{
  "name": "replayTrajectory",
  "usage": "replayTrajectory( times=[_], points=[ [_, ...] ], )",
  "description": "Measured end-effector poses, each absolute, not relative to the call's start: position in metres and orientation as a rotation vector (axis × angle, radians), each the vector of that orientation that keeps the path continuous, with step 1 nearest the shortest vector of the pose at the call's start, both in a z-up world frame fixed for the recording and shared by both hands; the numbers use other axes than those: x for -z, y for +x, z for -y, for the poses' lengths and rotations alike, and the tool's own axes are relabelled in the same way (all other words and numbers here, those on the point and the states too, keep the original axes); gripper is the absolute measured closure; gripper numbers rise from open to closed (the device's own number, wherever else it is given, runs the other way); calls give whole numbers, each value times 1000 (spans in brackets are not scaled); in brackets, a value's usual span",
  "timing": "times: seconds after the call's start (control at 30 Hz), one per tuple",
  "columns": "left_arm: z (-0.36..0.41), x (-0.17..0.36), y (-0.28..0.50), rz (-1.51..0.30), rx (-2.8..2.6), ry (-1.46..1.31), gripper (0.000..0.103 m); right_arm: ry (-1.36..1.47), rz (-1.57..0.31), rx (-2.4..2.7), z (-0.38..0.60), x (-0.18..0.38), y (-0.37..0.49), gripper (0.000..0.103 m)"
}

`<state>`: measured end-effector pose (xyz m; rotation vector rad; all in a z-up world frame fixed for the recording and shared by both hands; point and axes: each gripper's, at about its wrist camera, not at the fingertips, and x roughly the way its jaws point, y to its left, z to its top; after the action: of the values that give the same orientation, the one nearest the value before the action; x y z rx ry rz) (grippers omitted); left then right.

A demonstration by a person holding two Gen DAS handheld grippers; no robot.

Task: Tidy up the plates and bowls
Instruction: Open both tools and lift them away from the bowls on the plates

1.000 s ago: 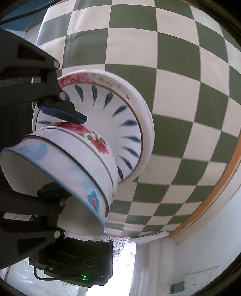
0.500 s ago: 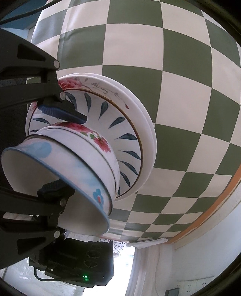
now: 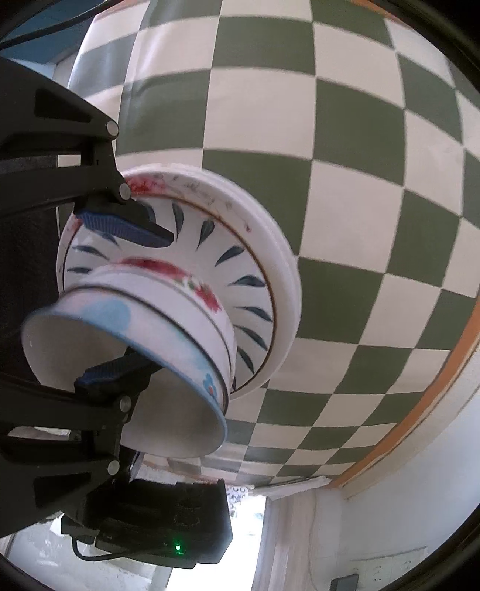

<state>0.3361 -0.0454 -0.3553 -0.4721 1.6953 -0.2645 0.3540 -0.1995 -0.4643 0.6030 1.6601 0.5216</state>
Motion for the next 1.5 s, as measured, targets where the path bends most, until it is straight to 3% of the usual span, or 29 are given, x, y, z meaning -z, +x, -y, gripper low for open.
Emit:
replayTrajectory(
  times=[0.53, 0.57, 0.6, 0.67, 0.87, 0.97, 1.5],
  points=[
    [40, 297, 307, -1542, 134, -195, 47, 370, -1502, -416, 200, 377, 331, 50],
    [41, 292, 305, -1525, 126, -162, 42, 348, -1489, -404, 200, 371, 328, 46],
    [42, 288, 302, -1505, 117, -129, 25, 322, -1472, -387, 199, 363, 324, 43],
    [42, 280, 297, -1465, 114, -99, 10, 288, -1448, -365, 198, 351, 318, 26],
    [45, 259, 288, -1368, 106, -55, 8, 229, -1366, -258, 201, 324, 297, 10],
    [45, 247, 283, -1322, 108, -38, 1, 223, -1313, -216, 202, 313, 288, 7],
    [55, 186, 226, -1167, 100, -4, 0, 172, -1123, -108, 208, 249, 227, 4]
  ],
)
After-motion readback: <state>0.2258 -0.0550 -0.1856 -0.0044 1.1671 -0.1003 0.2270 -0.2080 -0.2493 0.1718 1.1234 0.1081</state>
